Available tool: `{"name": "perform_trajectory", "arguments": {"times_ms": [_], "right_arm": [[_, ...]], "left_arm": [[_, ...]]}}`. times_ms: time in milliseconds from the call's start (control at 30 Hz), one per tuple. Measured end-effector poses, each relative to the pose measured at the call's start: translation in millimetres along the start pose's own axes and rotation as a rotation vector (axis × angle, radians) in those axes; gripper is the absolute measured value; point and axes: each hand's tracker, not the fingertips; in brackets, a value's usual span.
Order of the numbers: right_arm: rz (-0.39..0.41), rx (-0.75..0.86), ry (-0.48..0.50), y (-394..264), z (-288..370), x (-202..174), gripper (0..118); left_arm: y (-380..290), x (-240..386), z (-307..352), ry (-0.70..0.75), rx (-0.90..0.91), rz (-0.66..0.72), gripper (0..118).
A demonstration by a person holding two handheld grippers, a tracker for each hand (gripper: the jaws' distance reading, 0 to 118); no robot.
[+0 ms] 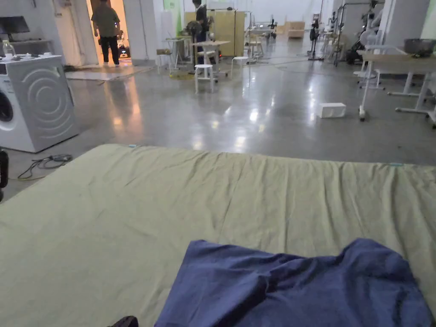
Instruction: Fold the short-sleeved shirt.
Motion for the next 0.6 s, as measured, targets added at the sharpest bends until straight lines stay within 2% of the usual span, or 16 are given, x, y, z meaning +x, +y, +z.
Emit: {"name": "perform_trajectory", "arguments": {"times_ms": [100,200,233,333,367,467,600], "right_arm": [[-0.045,-0.079,0.033,-10.8,-0.4,6.7,0],[-0.054,-0.109,0.032,-20.4,-3.4,8.4,0],[-0.053,-0.128,0.027,-23.3,-6.1,7.9,0],[-0.083,-0.166,0.021,-30.4,-14.3,6.4,0],[-0.107,-0.173,0.024,-32.0,-16.2,6.4,0],[-0.192,-0.189,0.032,-35.5,-19.6,7.7,0],[-0.202,-0.204,0.017,-36.7,-20.2,6.7,0]], "left_arm": [[-22.3,-30.2,-12.1,0.054,-0.096,0.095,0],[-44.4,-52.7,-25.9,0.079,-0.154,0.106,3],[-51.5,-58.7,-33.3,0.083,-0.194,0.112,19],[-72.6,-73.8,-59.7,0.073,-0.257,0.104,83],[-80.6,-77.5,-70.3,0.083,-0.282,0.107,88],[-99.9,-86.7,-98.9,0.104,-0.327,0.075,87],[-114.3,-94.1,-127.2,0.077,-0.382,0.051,82]]}}
